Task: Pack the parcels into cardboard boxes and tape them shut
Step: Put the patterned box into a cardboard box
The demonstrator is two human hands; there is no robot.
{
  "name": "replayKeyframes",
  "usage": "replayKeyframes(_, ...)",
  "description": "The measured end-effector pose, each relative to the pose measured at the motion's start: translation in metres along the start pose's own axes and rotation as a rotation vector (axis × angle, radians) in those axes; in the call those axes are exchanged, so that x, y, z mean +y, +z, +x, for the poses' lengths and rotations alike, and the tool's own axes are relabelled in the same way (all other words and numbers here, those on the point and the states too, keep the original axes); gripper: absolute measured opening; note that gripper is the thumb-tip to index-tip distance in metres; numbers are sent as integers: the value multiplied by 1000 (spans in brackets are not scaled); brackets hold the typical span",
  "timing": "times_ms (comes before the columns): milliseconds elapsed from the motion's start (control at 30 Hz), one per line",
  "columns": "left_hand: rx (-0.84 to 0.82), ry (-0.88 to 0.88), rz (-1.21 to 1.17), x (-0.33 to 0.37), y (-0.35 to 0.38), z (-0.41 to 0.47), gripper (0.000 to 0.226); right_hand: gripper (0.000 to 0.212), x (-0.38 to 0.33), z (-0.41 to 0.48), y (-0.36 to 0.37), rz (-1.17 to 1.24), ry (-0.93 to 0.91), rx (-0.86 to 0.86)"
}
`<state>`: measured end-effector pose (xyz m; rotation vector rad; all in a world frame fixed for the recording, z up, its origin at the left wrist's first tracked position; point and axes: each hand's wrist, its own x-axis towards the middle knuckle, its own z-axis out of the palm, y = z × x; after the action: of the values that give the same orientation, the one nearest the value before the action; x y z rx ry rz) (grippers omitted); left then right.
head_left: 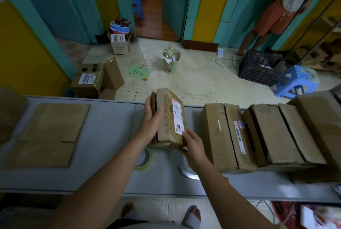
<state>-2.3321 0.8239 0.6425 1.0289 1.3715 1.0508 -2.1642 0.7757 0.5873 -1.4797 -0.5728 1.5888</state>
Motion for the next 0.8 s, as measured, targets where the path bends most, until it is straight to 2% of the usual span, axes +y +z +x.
replayKeyframes(167,-160,-41,148,-1,-7,7,103,28,7,11,6,-53,97,-9)
replayKeyframes(333,-151,-163,89,-4,-12,23,100,28,5,17,7,-32,109,19)
replayKeyframes(367,-145,-180,74,-6,-14,26,93,27,4,17,7,-30,76,40)
replayKeyframes(467,-83,-203,96,-7,-23,31,42,30,2,16,4,-82,-178,185)
replayKeyframes(500,-72,-213,88,-10,-26,33,34,36,0,14,3,-143,-283,224)
replayKeyframes(600,-59,-300,-41,-16,-28,32,29,43,-11,4,8,-320,-549,234)
replayKeyframes(733,64,-296,-95,-23,-22,30,30,49,-32,-16,26,-379,-719,139)
replayKeyframes(800,62,-334,-153,-30,-21,31,48,52,-35,-24,30,-462,-820,118)
